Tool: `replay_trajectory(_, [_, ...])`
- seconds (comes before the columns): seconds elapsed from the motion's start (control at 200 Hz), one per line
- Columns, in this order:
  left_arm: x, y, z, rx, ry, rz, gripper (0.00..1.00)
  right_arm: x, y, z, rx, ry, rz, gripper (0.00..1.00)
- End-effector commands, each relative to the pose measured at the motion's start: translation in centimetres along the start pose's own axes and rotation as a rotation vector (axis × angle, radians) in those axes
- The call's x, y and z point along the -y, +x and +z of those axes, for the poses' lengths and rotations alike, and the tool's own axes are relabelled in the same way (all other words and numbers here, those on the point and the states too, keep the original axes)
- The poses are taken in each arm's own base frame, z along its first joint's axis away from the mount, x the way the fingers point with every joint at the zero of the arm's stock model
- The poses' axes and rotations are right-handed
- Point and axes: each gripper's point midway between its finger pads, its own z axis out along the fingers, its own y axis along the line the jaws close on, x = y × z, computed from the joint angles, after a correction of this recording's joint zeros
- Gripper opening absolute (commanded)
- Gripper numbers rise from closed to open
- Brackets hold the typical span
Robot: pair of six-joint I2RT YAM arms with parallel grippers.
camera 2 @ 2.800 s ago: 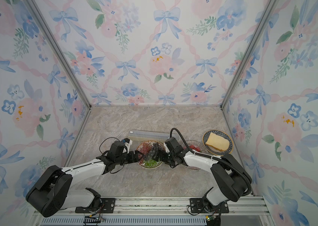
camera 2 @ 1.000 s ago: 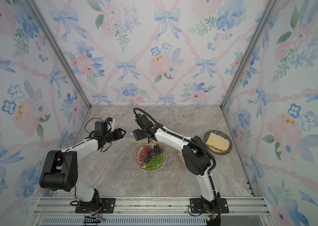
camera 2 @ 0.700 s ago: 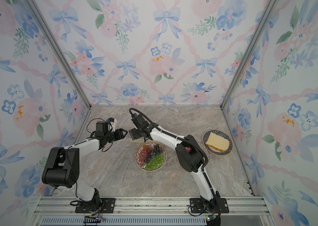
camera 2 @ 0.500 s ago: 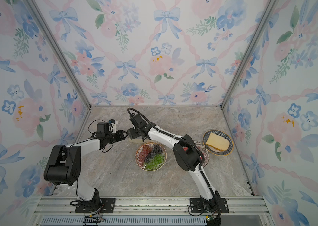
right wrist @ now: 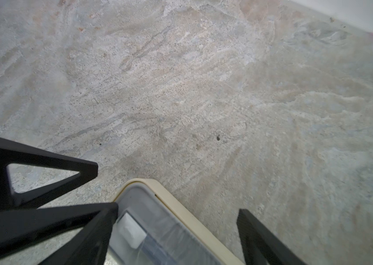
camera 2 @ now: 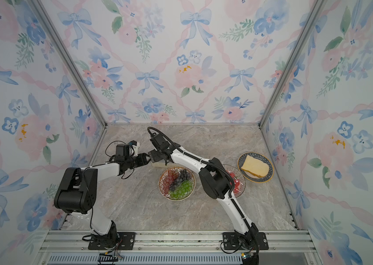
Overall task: Wrap the plate with plastic wrap
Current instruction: Tear off the plastic wrap from the plastic wrap cutting box.
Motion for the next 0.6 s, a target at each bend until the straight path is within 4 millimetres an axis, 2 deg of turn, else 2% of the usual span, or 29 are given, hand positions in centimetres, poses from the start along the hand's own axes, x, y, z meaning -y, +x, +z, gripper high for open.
replay_trajectory(0.0, [-1.2,1.7,0.7,-0.042,-0.038,-0.015,0.56,0.4,1.2,0.8,-0.049,0.041,-0.03,0.87])
replay_trajectory(0.245, [-1.6,1.8,0.7,-0.041,-0.057,-0.014,0.56,1.7,1.7,0.6,-0.069,0.07,-0.009,0.87])
replay_trajectory(0.595, [-2.3,2.1,1.1,-0.049,-0.086,-0.018,0.56,4.1,1.8,-1.8,-0.031,0.109,0.018,0.87])
